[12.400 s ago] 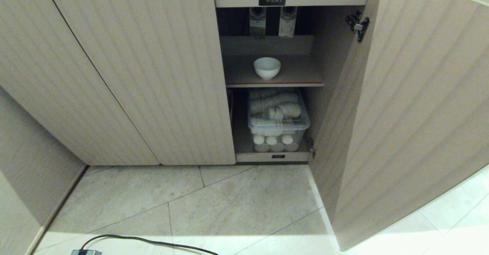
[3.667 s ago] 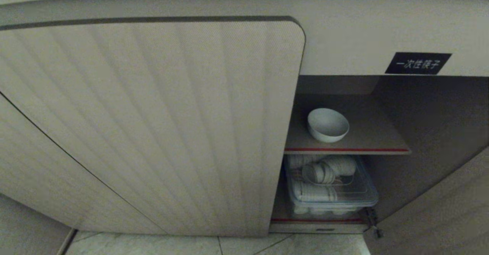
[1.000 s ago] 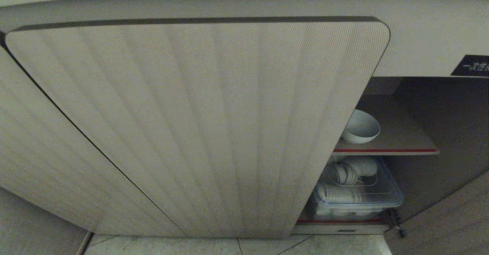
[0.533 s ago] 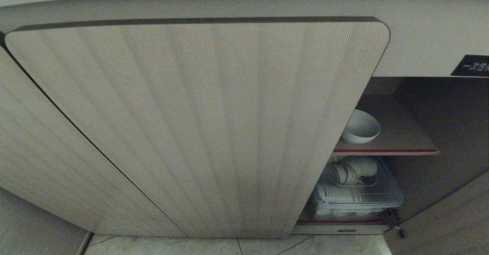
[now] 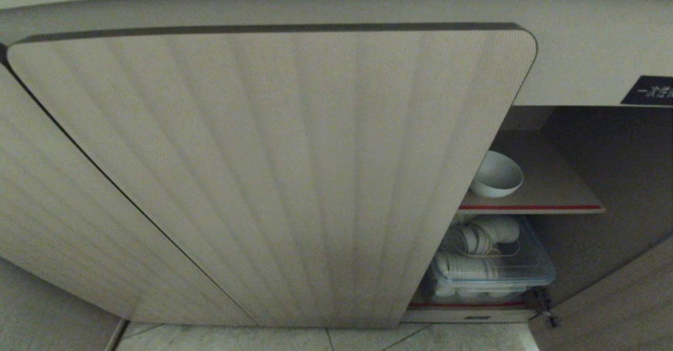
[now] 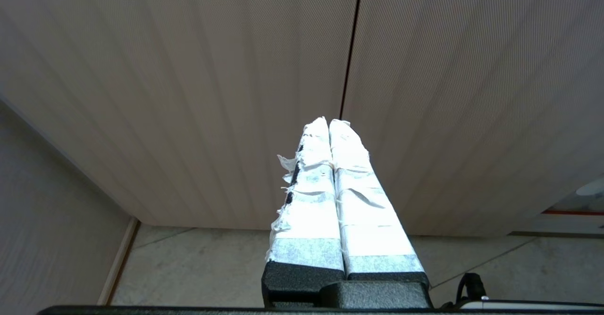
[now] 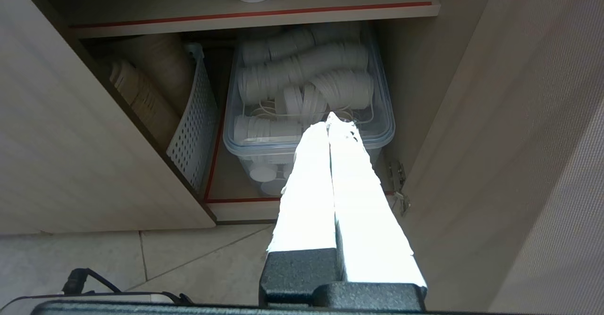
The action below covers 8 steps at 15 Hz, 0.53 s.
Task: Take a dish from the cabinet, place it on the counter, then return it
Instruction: Take the bowl from the cabinet
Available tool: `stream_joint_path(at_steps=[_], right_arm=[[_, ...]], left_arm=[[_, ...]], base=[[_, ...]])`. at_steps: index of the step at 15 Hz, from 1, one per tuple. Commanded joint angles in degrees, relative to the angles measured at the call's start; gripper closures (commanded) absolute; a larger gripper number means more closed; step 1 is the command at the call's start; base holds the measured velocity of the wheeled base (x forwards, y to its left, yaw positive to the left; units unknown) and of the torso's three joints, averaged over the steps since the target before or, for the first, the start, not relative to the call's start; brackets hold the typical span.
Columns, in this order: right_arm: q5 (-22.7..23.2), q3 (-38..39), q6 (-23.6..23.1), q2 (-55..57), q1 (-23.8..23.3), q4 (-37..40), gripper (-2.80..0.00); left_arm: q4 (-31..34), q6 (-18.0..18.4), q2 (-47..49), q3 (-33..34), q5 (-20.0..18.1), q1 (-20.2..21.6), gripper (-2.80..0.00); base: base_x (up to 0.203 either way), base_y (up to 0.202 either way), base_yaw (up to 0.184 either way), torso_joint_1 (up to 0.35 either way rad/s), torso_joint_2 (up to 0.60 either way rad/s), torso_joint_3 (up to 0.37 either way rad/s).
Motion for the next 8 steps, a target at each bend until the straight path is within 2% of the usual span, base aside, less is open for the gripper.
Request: stream_joint_path(at_steps=[1,8], right_arm=[[0.0,0.0,-0.2,0.1,0.0,0.0,0.00],[0.1,-0.1,-1.4,0.1,0.0,0.0,0.00]], left_arm=[[0.0,0.0,0.0,0.0,0.1,0.0,0.00],[0.0,0.0,0.0,0.0,0.1,0.0,0.00]], base=[[0.000,0.000,0.000,0.000,0.00,0.000],[0.000,0.000,0.000,0.000,0.00,0.000]])
